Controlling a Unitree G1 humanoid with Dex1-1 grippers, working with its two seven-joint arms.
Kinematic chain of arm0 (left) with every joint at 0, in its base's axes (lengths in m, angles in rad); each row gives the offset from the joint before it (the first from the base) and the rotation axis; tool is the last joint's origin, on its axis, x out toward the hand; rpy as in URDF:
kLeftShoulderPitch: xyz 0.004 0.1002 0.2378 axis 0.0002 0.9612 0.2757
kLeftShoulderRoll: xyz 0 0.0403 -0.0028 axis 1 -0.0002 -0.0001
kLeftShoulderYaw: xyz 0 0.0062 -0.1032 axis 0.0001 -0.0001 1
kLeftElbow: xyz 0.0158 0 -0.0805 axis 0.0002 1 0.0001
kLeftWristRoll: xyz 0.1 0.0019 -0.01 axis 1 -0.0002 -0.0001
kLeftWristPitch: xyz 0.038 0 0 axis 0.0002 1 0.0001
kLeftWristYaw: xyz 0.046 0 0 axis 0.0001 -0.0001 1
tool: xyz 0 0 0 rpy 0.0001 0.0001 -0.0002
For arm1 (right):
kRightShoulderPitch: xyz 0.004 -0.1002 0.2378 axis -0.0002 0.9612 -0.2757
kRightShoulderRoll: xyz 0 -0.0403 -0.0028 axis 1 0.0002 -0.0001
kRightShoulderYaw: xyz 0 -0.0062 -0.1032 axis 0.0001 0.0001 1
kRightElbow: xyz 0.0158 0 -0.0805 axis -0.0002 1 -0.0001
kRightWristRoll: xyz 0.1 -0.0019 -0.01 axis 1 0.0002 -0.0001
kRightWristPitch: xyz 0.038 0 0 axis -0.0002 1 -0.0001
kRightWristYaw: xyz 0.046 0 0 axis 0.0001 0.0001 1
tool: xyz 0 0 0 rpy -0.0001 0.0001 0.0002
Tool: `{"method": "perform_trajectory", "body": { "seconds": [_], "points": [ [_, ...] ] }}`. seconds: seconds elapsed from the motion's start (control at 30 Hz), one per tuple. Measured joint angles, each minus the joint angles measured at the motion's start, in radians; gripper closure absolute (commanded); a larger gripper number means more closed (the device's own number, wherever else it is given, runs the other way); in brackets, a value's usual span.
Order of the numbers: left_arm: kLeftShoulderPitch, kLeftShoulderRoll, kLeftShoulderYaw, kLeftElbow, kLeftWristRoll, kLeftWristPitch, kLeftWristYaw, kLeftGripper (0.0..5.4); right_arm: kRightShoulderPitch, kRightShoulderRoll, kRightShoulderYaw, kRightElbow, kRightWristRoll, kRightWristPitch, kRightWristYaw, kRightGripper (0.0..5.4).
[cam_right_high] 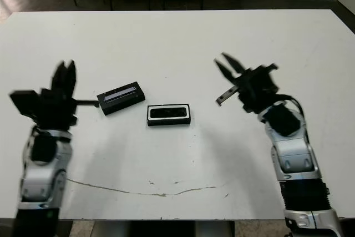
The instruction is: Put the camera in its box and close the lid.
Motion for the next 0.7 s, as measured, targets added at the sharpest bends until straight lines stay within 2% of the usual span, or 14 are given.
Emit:
{"method": "perform_trajectory", "body": {
  "seconds": [0.07, 0.13, 0.23, 0.37, 0.53, 0.7],
  "points": [
    [-0.027, 0.09, 0.007, -0.004, 0.012, 0.055, -0.057, 5.4, 0.001, -0.001, -0.014, -0.018, 0.014, 0.02, 0.0, 5.38],
    [-0.059, 0.181, 0.008, -0.004, 0.018, 0.122, -0.121, 5.16, 0.004, -0.001, -0.023, -0.03, 0.018, 0.037, -0.001, 5.4],
    [-0.113, 0.275, 0.002, 0.016, 0.01, 0.2, -0.222, 4.52, 0.009, -0.002, -0.025, -0.037, 0.017, 0.04, -0.001, 5.4],
    [-0.207, 0.364, -0.059, 0.14, -0.001, 0.229, -0.41, 3.56, 0.015, -0.001, -0.022, -0.039, 0.008, 0.032, -0.007, 5.4],
    [-0.331, 0.414, -0.138, 0.307, -0.01, 0.296, -0.588, 2.38, 0.02, 0.0, -0.019, -0.036, -0.004, 0.017, -0.015, 5.4],
    [-0.46, 0.42, -0.207, 0.533, -0.018, 0.237, -0.778, 1.19, 0.026, 0.0, -0.017, -0.034, -0.007, 0.023, -0.017, 5.4]
  ]
}}
